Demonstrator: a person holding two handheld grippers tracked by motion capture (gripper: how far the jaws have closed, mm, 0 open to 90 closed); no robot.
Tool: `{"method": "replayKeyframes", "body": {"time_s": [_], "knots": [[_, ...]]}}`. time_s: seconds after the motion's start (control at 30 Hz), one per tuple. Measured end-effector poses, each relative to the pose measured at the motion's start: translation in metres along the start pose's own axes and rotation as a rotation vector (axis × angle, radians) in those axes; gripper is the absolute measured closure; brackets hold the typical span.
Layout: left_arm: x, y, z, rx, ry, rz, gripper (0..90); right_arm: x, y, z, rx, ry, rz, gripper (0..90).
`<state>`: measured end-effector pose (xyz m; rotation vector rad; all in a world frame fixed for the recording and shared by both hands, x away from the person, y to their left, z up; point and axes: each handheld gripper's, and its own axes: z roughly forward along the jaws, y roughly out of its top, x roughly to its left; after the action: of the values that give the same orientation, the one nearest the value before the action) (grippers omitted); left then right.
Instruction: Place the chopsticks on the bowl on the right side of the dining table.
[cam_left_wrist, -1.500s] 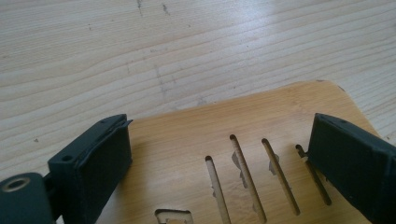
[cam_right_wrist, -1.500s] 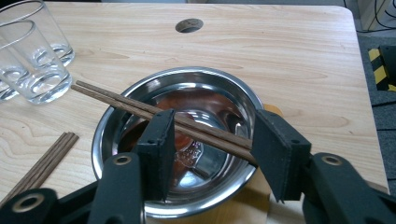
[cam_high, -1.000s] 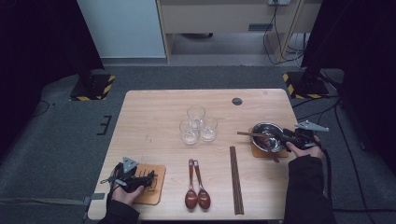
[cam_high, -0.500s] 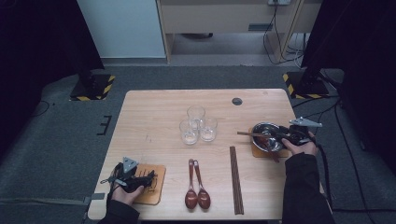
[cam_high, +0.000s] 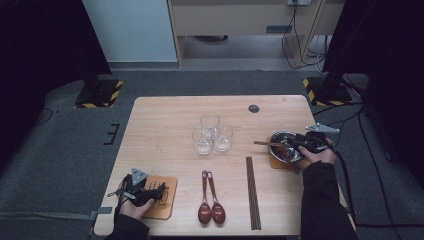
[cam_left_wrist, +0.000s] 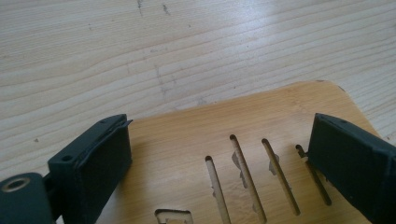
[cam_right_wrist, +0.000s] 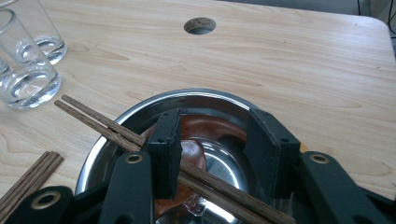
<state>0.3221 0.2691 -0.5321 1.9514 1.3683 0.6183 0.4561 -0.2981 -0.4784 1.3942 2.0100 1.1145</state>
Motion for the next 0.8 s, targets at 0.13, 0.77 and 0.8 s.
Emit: {"method": "replayKeyframes", "body": {"time_s": [0.13, 0.77, 0.8], "knots": [[0.0, 0.0, 0.0, 0.0, 0.0, 0.0, 5.1, 0.001, -0.001, 0.005, 0.018, 0.0, -0.002, 55.7], [0.0, 0.0, 0.0, 0.0, 0.001, 0.0, 5.1, 0.0, -0.004, 0.015, 0.047, -0.01, -0.014, 52.5], [0.0, 0.0, 0.0, 0.0, 0.001, 0.0, 5.1, 0.001, -0.004, 0.015, 0.049, -0.009, -0.015, 52.3]]}}
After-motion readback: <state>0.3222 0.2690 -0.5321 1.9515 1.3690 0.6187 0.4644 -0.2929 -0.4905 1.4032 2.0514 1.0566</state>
